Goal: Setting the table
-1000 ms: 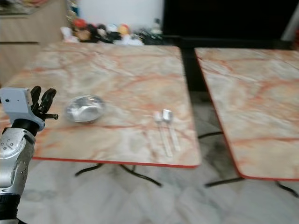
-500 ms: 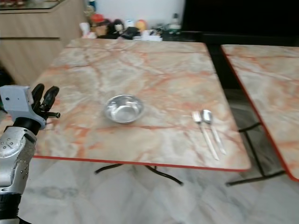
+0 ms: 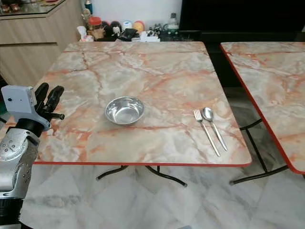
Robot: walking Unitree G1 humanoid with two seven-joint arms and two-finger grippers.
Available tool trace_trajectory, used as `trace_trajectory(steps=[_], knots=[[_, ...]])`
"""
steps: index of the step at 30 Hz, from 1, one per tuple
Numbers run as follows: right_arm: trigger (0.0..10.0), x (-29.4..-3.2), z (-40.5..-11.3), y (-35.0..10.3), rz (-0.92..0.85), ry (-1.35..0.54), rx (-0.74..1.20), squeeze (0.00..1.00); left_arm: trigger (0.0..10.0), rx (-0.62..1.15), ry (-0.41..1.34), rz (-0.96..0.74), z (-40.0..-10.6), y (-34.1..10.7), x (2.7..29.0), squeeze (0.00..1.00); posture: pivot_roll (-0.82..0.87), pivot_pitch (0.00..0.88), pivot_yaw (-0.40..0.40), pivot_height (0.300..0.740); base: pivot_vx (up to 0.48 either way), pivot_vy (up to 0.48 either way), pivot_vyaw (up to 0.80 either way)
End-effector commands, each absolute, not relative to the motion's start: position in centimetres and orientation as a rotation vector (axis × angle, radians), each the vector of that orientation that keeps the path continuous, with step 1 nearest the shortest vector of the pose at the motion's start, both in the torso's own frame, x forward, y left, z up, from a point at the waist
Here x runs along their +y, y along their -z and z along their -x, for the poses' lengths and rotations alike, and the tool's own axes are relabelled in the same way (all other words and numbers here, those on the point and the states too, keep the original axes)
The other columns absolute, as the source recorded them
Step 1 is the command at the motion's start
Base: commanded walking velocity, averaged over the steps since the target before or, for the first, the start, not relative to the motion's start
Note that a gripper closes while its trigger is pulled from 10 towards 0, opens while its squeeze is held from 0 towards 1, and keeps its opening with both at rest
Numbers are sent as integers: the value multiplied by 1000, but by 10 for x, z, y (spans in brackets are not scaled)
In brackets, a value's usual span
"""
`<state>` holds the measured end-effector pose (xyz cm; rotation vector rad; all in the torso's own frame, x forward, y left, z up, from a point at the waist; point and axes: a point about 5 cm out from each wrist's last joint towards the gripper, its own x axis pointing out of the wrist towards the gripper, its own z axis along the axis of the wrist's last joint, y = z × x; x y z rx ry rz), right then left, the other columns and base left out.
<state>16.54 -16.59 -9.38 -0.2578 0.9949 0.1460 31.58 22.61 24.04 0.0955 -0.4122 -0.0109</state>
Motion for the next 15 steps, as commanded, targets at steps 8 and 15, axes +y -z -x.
trace_trajectory(steps=[8,15], knots=[[10000,-165,-159,97,256,-154,1021,0,10000,-418,-1,-92,-313,-245,232,0,65,140,32,740,394,0,0],[10000,-165,-159,97,258,-153,1022,0,10000,-421,33,-90,-314,-246,229,0,64,139,31,740,365,0,0]])
